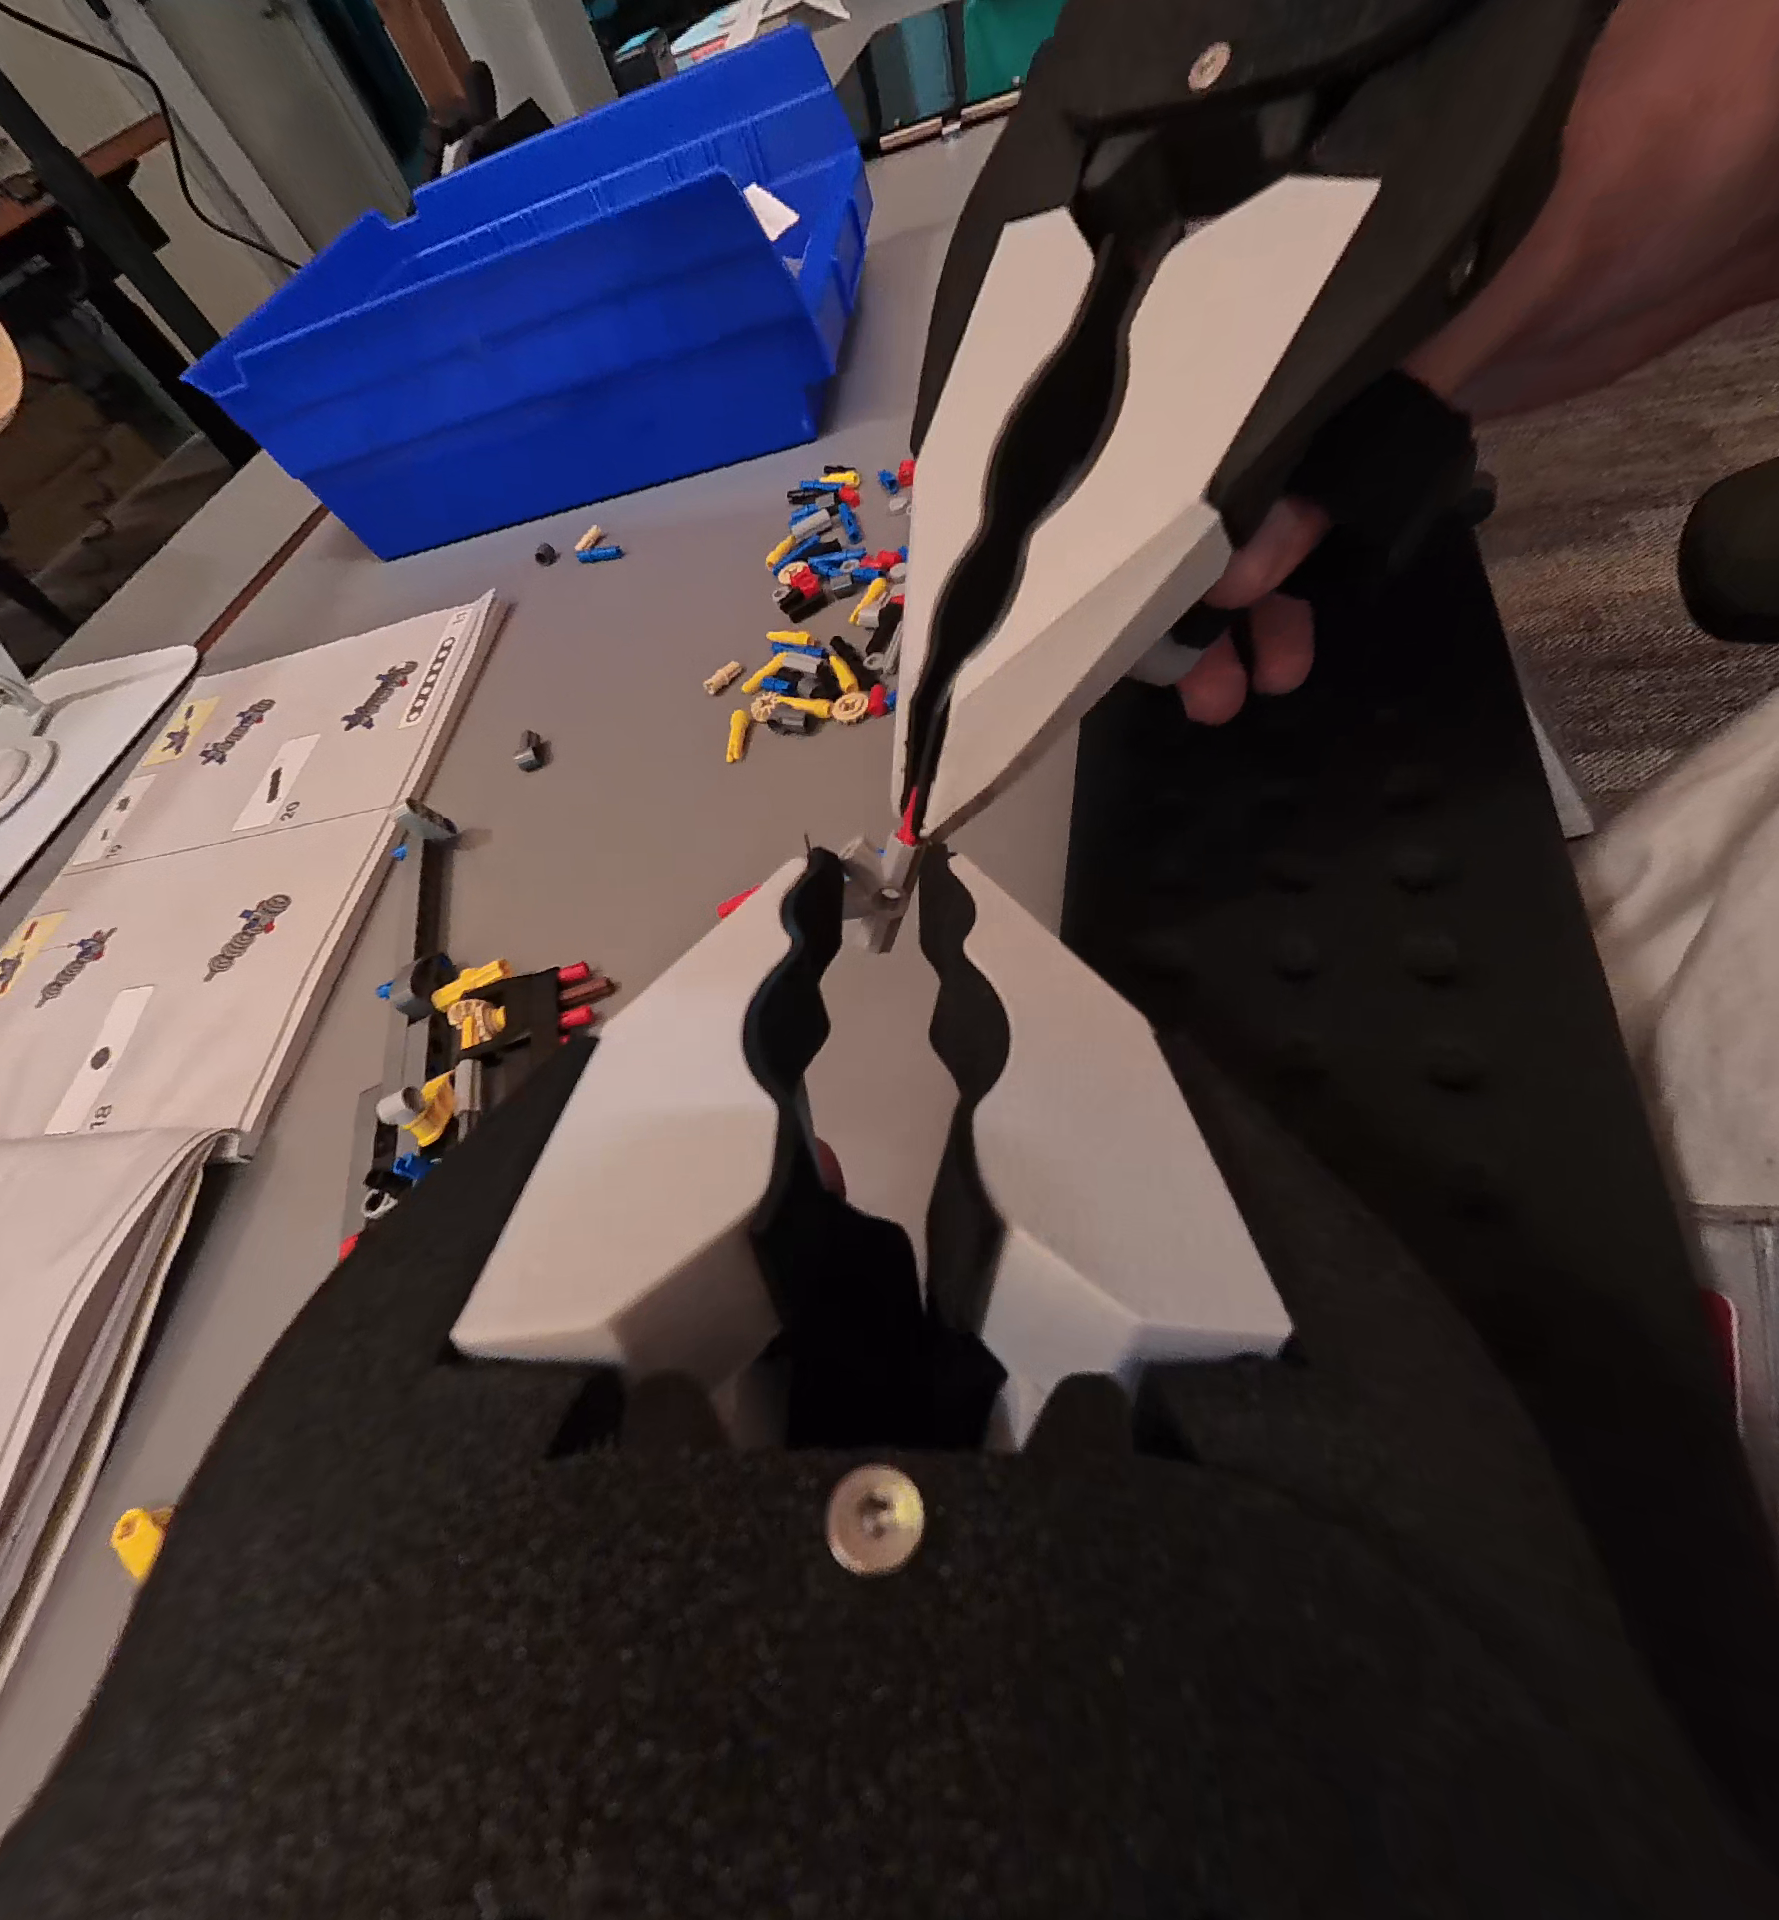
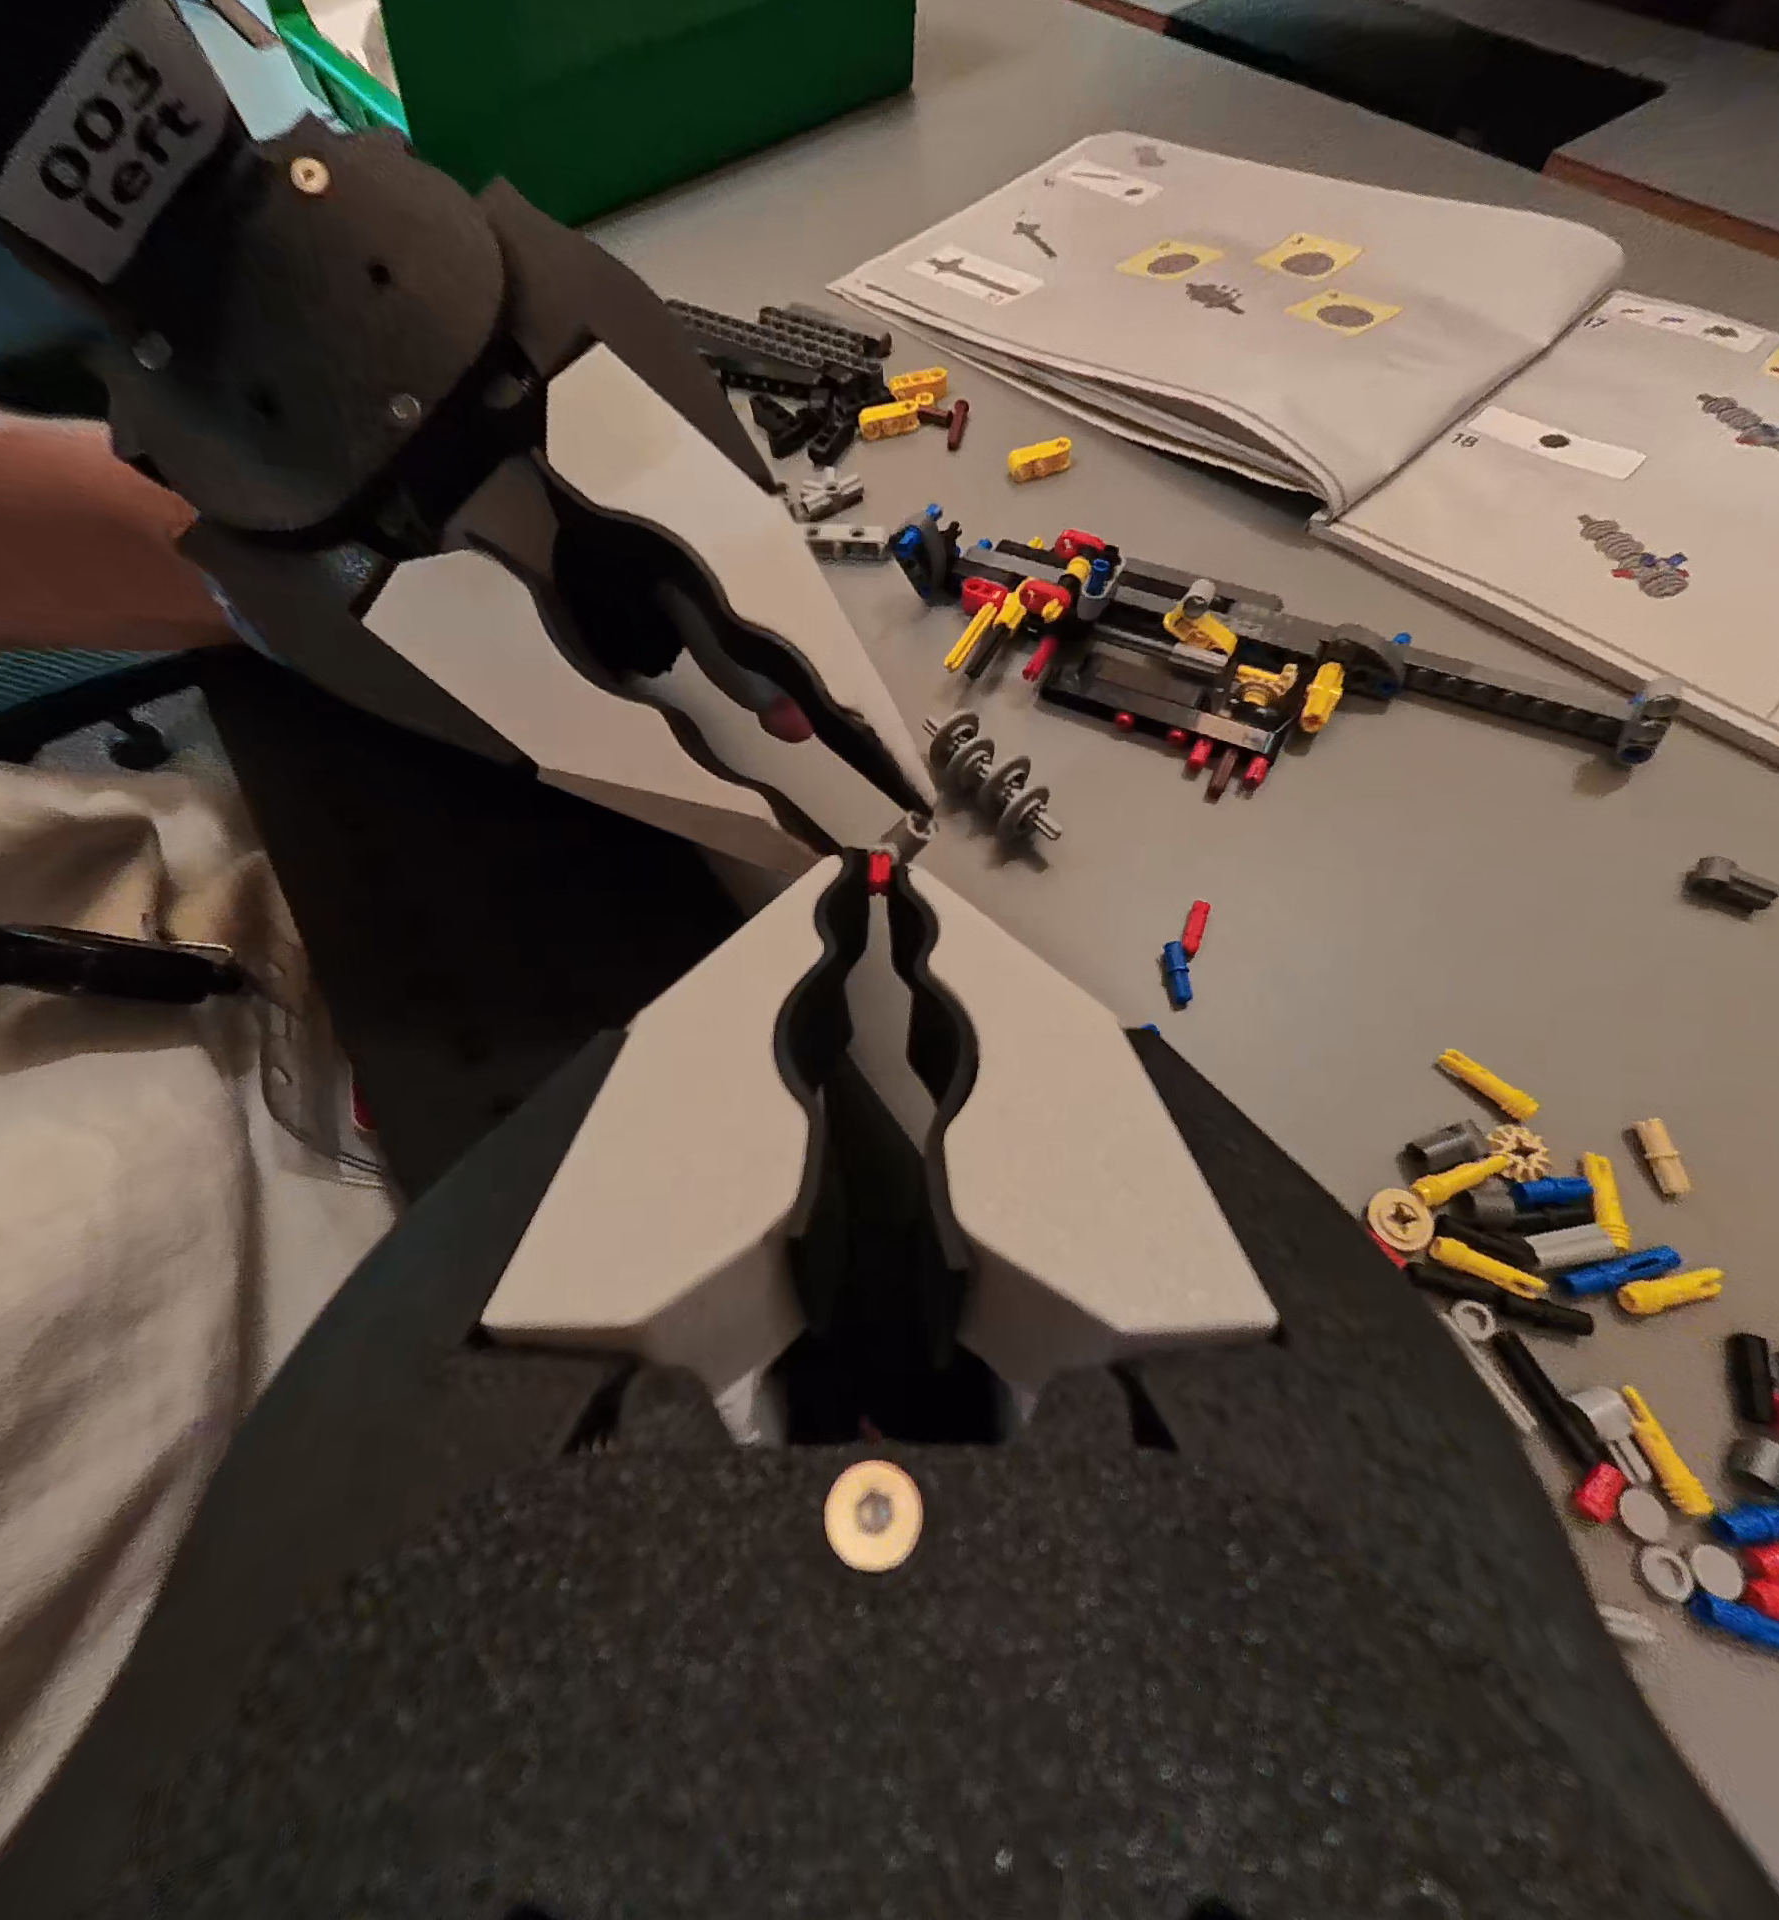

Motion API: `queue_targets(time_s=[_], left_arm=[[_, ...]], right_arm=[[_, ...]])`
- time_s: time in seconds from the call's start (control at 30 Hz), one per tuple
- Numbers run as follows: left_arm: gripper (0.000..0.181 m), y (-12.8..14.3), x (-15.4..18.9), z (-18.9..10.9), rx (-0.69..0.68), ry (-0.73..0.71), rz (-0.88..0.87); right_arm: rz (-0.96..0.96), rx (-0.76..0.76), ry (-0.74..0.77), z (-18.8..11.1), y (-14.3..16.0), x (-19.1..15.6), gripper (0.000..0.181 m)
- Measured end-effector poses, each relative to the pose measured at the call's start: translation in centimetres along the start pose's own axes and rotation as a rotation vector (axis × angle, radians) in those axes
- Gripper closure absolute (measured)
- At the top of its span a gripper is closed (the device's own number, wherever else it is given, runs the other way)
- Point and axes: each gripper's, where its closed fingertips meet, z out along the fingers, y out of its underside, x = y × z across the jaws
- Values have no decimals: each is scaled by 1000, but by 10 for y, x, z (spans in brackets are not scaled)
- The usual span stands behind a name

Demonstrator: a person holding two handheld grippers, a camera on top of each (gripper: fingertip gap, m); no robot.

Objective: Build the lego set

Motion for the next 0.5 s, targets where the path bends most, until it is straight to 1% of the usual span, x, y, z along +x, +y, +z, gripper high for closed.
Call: queue_targets(time_s=[0.47, 0.5], left_arm=[[169, 14, 0, 9, -111, -22, 86], [177, 13, 3, 10, -103, -11, 98]], right_arm=[[-61, -174, 166, 7, 16, 6, 178], [-83, -175, 185, 7, 16, 7, 178]])
